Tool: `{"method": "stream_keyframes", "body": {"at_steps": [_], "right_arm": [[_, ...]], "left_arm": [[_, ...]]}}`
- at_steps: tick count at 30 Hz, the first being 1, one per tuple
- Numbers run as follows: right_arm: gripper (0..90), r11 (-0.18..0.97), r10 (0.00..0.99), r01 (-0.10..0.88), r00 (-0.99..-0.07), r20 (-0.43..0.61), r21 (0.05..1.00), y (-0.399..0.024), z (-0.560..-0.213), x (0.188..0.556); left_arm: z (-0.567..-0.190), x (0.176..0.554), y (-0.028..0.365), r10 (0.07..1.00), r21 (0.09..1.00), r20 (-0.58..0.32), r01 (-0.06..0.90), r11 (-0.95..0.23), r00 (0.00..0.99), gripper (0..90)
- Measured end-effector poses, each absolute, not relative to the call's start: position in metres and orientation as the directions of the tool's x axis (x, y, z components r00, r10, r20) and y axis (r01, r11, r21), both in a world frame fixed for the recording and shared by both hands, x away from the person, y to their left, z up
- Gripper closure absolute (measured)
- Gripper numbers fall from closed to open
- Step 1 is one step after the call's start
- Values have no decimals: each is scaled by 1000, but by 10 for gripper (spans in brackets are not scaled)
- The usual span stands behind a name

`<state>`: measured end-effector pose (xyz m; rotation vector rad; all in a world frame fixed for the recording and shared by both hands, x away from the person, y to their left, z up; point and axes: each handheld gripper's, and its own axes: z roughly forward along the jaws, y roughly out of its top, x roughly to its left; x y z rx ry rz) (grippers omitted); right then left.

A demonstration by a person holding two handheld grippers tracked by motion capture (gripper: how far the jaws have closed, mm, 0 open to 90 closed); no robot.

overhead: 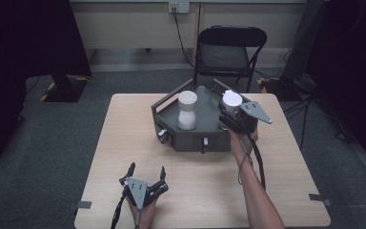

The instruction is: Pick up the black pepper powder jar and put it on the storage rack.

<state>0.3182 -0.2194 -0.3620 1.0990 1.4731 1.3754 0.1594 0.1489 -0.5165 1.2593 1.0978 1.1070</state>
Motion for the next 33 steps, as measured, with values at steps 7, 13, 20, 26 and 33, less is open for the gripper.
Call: {"method": "stream_keyframes", "body": {"at_steps": [7,13,20,26,33], "right_arm": [[293,9,960,64,-278,9,998,-220,-362,319],[99,-13,960,25,-279,19,1000,-222,-366,318],[0,-30,961,22,-276,34,999,-228,-367,318],[0,-25,962,11,-271,27,1000,-226,-368,314],[0,-22,964,8,-266,23,1000,-227,-373,309]], "left_arm": [[-517,159,149,990,1000,-5,-13,6,141,4],[-517,159,148,991,1000,-4,-13,6,137,5],[-517,159,148,991,1000,-4,-13,6,137,5],[-517,159,148,991,1000,-4,-13,6,137,5],[-517,159,148,991,1000,-4,-13,6,137,5]]}}
